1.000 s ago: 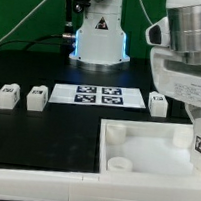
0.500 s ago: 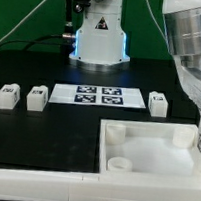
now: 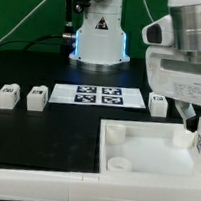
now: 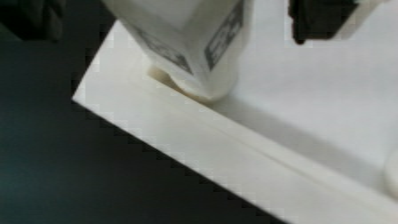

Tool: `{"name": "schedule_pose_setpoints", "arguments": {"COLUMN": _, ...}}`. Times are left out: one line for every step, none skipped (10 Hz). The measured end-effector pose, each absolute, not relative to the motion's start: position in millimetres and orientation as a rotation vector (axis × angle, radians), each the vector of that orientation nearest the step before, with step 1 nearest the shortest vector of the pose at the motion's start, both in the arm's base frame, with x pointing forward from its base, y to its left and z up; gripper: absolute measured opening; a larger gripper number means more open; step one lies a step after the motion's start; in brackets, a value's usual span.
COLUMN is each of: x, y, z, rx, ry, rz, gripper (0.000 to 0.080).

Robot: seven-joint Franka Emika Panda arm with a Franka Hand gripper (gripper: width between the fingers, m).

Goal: Assemble one leg

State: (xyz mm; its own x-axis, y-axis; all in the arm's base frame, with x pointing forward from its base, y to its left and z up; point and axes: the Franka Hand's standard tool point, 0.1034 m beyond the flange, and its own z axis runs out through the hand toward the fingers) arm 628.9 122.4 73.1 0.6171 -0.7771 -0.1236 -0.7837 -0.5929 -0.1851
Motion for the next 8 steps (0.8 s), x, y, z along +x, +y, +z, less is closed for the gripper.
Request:
{"name": "schedule_pose_setpoints", "arguments": {"x": 629, "y": 122, "z": 72.9, "rx": -2.674, "ry": 1.170, "rz": 0.029, "gripper": 0.0648}}
{"name": "schedule_pose_setpoints", "arguments": {"x": 629, "y": 121, "z": 72.9, "rx": -2.742, "ry": 1.001, "rz": 0.009, "gripper": 0.0648}}
{"name": "schedule_pose_setpoints", "arguments": {"x": 629, "y": 120, "z": 72.6, "rx": -2.800, "ry": 0.839, "rz": -0.012, "gripper": 0.0649}}
{"name": "schedule_pose_setpoints", "arguments": {"x": 631, "y": 117, "z": 71.2, "rx": -2.905, "ry": 0.577, "rz": -0.051, "gripper": 0.0649}}
{"name": "schedule_pose_setpoints", "arguments": {"x": 635, "y": 114, "z": 70.0, "rx": -2.956, "ry": 0.353, "rz": -0.081, "gripper": 0.0649}}
{"name": "schedule_pose_setpoints", "arguments": {"x": 638, "y": 111, "z": 69.5, "rx": -2.975, "ry": 0.173, "rz": -0.106, "gripper": 0.0649}}
{"name": "schedule_pose_setpoints", "arguments": {"x": 637, "y": 112, "z": 69.4, "rx": -2.961, "ry": 0.272, "rz": -0.097, "gripper": 0.0649}}
{"name": "schedule_pose_setpoints", "arguments": {"x": 637, "y": 112, "z": 69.3, "rx": -2.961, "ry": 0.270, "rz": -0.097, "gripper": 0.0537}}
